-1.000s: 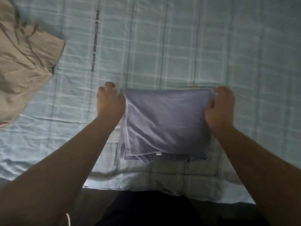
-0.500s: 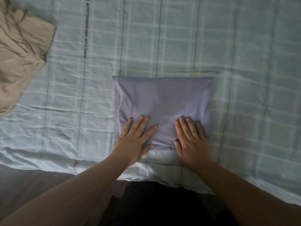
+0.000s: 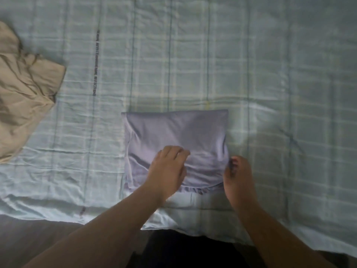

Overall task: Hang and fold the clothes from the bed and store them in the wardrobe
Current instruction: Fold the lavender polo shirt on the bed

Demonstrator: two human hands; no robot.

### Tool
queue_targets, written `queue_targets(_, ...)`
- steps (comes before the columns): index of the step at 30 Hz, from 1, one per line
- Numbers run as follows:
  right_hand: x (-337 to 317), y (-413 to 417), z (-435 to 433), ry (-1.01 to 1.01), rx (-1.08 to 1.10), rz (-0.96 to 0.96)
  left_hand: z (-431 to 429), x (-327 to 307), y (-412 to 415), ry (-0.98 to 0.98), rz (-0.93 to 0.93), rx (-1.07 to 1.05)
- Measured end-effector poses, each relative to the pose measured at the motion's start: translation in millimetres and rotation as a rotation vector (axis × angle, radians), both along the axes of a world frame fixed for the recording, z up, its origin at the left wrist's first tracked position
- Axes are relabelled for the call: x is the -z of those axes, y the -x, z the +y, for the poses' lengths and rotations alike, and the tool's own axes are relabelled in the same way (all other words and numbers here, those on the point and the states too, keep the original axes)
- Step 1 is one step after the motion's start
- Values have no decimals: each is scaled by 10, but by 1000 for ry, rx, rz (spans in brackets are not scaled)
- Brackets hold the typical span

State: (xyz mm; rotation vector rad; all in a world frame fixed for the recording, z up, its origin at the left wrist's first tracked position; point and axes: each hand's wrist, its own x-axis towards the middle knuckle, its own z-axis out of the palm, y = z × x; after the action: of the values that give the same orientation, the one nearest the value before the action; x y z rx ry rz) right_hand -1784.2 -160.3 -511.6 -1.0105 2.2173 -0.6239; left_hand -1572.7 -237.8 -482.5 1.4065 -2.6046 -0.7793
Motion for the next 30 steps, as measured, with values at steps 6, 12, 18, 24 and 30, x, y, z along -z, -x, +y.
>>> queue_targets(6, -131, -137, 31, -307, 97, -126, -462, -146, 1220, -267, 31, -189)
queue_targets(12, -102, -99, 56, -339, 152, -150, -1267, 120, 1563, -281, -101, -24)
queue_targets(18, -28, -63, 84, -340, 171, -276, -1440, 241, 1540, -329, -175, 43)
queue_targets(24, -87, -259, 124, -271, 217, -222, -1501, 117, 1312, -427, 127, -131)
queue_targets(30, -571, -803, 145, -41, 197, -185, -1699, -421, 563, -645, 425, -287)
